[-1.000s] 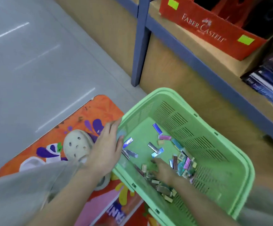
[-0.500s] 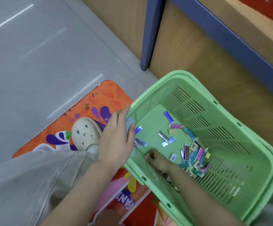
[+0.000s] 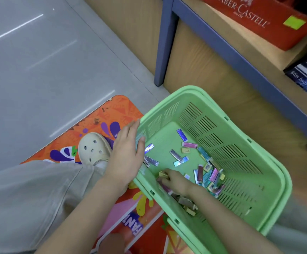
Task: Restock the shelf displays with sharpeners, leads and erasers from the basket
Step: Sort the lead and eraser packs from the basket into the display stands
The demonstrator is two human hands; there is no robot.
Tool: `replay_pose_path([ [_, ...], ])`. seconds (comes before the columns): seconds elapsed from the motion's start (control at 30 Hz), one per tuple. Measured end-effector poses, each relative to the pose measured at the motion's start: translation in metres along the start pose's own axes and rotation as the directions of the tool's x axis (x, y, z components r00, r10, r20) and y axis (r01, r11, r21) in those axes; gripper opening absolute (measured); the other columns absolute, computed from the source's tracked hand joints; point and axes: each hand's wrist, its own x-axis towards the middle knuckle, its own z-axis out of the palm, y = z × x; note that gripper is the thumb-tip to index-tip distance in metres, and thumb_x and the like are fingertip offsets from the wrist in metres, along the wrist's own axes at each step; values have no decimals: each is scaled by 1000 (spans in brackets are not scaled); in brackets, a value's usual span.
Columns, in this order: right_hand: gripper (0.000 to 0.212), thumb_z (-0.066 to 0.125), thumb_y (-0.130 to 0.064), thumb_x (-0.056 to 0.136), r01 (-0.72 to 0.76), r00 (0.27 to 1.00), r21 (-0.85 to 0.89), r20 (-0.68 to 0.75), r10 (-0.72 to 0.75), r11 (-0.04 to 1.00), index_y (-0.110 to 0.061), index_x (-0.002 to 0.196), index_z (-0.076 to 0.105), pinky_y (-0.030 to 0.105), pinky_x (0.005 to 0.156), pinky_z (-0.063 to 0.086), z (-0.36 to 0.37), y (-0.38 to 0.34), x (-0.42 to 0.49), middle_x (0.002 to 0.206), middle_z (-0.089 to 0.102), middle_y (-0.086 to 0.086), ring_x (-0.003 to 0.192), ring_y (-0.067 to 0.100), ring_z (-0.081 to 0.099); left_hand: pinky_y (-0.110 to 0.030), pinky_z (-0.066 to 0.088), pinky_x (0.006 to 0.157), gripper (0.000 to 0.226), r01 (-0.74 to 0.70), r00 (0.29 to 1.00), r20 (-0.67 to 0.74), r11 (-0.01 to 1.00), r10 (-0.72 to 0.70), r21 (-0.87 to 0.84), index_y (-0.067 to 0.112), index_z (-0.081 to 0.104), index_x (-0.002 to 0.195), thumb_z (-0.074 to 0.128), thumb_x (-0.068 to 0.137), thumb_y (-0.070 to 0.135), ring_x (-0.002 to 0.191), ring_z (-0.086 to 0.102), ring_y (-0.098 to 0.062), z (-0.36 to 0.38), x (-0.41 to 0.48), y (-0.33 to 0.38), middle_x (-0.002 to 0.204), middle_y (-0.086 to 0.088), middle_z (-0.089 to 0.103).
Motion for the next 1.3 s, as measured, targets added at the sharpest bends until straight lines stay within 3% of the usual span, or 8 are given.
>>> replay_pose_path([
  [0.17, 18, 49, -11, 97, 181, 969, 304, -218, -116, 935, -11, 112, 59, 24, 67, 45, -27, -35, -28, 86, 61, 1, 71, 10, 54, -11, 22, 99, 31, -71, 985, -161, 994, 58, -78, 10, 53, 121, 40, 93, 12, 113, 39, -8, 8, -25, 25, 118, 1, 48],
  [0.23, 17, 48, -7, 97, 273, 946, 466, -291, -145, 841, -15, 108, 59, 20, 65, 46, -38, -55, -45, 85, 64, -2, 66, 0, 56, -10, 22, 101, 28, 52, 988, -124, 962, -88, -268, 13, 49, 126, 41, 99, 13, 115, 37, -4, 17, -32, 41, 120, 4, 46],
  [0.37, 20, 46, -12, 99, 369, 903, 457, -383, -195, 809, -19, 115, 56, 16, 76, 48, -45, -83, -80, 99, 66, -4, 85, -3, 61, -40, 48, 91, 21, 517, 834, 352, 374, -425, -770, 19, 49, 108, 34, 101, 33, 87, 56, -8, 26, -34, 76, 89, 7, 58],
  [0.47, 45, 43, -16, 99, 328, 930, 323, -272, -245, 888, -21, 144, 39, 27, 109, 36, -47, -84, -101, 134, 53, -3, 124, 6, 48, -42, 53, 83, 25, 569, 774, 457, 164, -437, -806, 18, 49, 97, 35, 101, 38, 88, 60, -17, 31, -35, 86, 90, -5, 57],
  [0.6, 49, 38, -22, 101, 350, 935, 198, -133, -329, 916, -33, 148, 30, 21, 113, 16, -57, -76, -122, 153, 26, -11, 139, -7, 18, -37, 52, 80, 15, 629, 740, 473, 242, -479, -739, 20, 51, 100, 39, 102, 29, 75, 57, -20, 28, -32, 85, 97, -5, 59],
  [0.73, 28, 43, -8, 99, 398, 826, 147, -488, -284, 906, -16, 121, 58, 17, 95, 41, -73, -47, -105, 123, 60, -4, 106, -5, 55, -26, 55, 56, 19, 576, 794, 427, 309, -434, -757, 13, 52, 108, 37, 102, 22, 50, 57, -10, 24, -36, 80, 92, -5, 60],
  [1.0, 45, 58, -9, 93, -291, 846, 164, -416, 334, 943, 2, 134, 43, 38, 106, 40, -68, 88, -26, 136, 47, 18, 112, 29, 56, -26, 56, 55, 22, 569, 813, 411, 410, -413, -713, 12, 42, 122, 38, 101, 18, 48, 53, -11, 30, -35, 68, 94, -8, 59],
  [1.3, 74, 73, -41, 78, -531, 671, -108, -659, 340, 840, -2, 131, 38, 42, 104, 34, -49, 99, -3, 133, 42, 20, 124, 34, 41, -28, 56, 57, 16, 604, 791, 449, 413, -415, -682, 14, 46, 114, 39, 101, 17, 50, 54, -12, 54, -28, 64, 92, -6, 60],
])
